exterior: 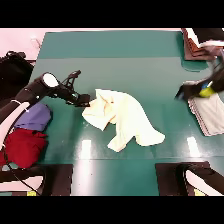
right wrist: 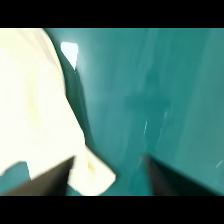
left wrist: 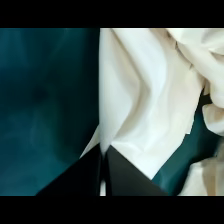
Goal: Fold the shirts.
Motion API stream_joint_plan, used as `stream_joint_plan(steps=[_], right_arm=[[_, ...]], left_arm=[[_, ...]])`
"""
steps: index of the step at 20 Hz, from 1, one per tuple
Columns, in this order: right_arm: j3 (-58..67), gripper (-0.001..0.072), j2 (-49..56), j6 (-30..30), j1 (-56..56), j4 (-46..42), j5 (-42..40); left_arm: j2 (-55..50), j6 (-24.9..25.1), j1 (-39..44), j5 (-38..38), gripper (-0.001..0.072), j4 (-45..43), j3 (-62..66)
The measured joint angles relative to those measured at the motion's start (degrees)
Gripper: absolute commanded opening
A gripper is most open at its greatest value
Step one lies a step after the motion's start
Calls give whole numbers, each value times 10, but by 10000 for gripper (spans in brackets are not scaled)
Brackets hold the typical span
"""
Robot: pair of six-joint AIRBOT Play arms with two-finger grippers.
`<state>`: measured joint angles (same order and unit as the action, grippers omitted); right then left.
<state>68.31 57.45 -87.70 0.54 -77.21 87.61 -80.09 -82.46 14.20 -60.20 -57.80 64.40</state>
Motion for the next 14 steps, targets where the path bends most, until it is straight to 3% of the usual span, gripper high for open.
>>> stream_joint_plan(steps=[4,7,8,10,11,14], right_arm=[[-209,630,16,39,21,57,-43],[-291,610,52,67,25,103,-85],[-305,512,64,75,26,119,-96],[-321,228,85,89,27,148,-121],[-325,44,90,95,27,159,-134],[-316,14,83,105,29,173,-165]], left_arm=[[5,0,-15,-3,24,-19,5],[7,0,-19,-4,24,-24,7],[7,0,-19,-4,24,-27,7],[7,0,-20,-4,24,-29,7],[7,0,-20,-4,24,-30,7],[7,0,-21,-2,24,-38,10]])
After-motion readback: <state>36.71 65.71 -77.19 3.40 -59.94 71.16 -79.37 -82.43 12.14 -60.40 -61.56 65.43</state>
